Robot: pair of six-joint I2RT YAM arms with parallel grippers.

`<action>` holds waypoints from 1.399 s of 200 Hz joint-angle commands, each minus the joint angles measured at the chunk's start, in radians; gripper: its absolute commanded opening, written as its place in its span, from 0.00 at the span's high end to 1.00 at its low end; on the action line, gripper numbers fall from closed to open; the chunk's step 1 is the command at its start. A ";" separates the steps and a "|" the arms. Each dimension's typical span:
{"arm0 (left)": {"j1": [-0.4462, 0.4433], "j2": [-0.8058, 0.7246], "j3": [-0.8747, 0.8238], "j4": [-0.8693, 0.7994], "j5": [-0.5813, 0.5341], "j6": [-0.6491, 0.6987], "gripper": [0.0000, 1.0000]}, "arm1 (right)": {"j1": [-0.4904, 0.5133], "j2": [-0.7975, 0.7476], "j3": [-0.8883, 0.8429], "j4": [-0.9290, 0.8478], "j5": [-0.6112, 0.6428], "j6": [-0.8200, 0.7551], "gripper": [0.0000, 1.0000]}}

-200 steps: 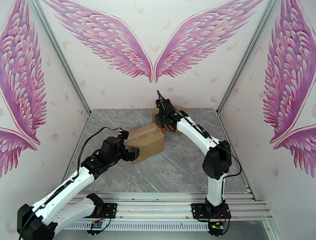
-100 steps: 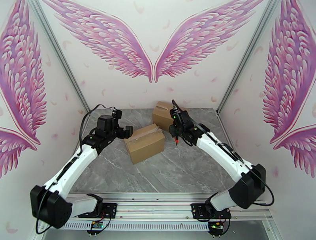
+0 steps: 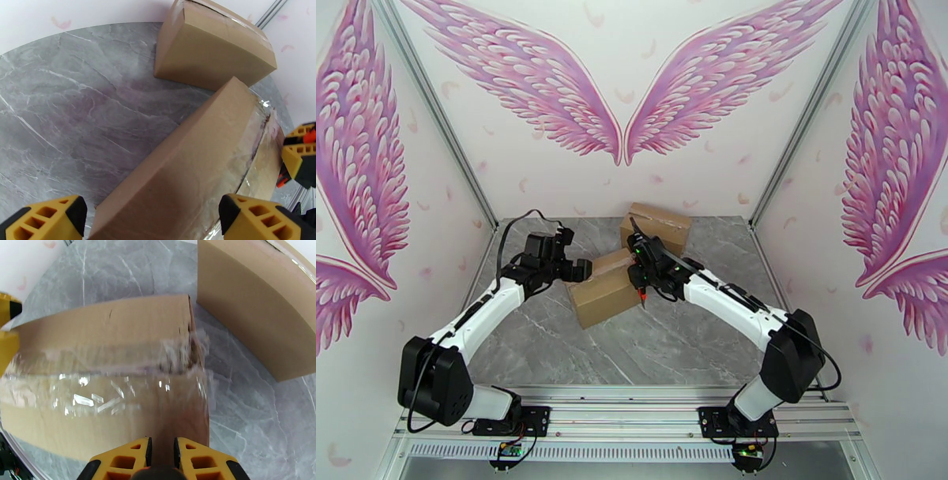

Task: Unpack the express box

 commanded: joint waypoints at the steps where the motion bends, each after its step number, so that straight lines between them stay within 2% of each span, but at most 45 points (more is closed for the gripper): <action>1: -0.009 -0.059 -0.043 -0.047 0.034 -0.012 0.06 | 0.002 0.036 0.080 0.053 0.047 -0.009 1.00; 51: -0.033 -0.168 -0.096 -0.081 0.034 -0.044 0.07 | -0.009 0.110 0.158 0.050 0.066 -0.023 1.00; 97: -0.112 -0.151 -0.105 -0.123 0.074 -0.099 0.08 | -0.025 0.193 0.269 0.059 0.037 -0.030 1.00; 107: -0.138 -0.146 -0.099 -0.128 0.067 -0.101 0.08 | -0.026 0.222 0.312 0.040 0.032 -0.032 1.00; 125: -0.173 -0.169 -0.066 -0.148 -0.012 -0.076 0.08 | -0.027 0.256 0.369 -0.005 0.027 -0.027 1.00; 163: -0.127 -0.230 0.028 -0.179 -0.184 0.017 0.04 | -0.027 0.221 0.298 0.019 0.031 -0.004 1.00; 194: -0.023 -0.186 0.053 -0.173 -0.221 0.032 0.03 | -0.026 0.184 0.243 0.033 0.015 0.027 1.00; 239: 0.003 -0.063 0.032 -0.143 -0.082 0.008 0.03 | -0.024 0.156 0.216 0.051 -0.002 0.047 1.00; 280: -0.002 -0.043 0.002 -0.088 0.005 -0.025 0.04 | -0.026 0.154 0.228 0.039 -0.018 0.042 0.99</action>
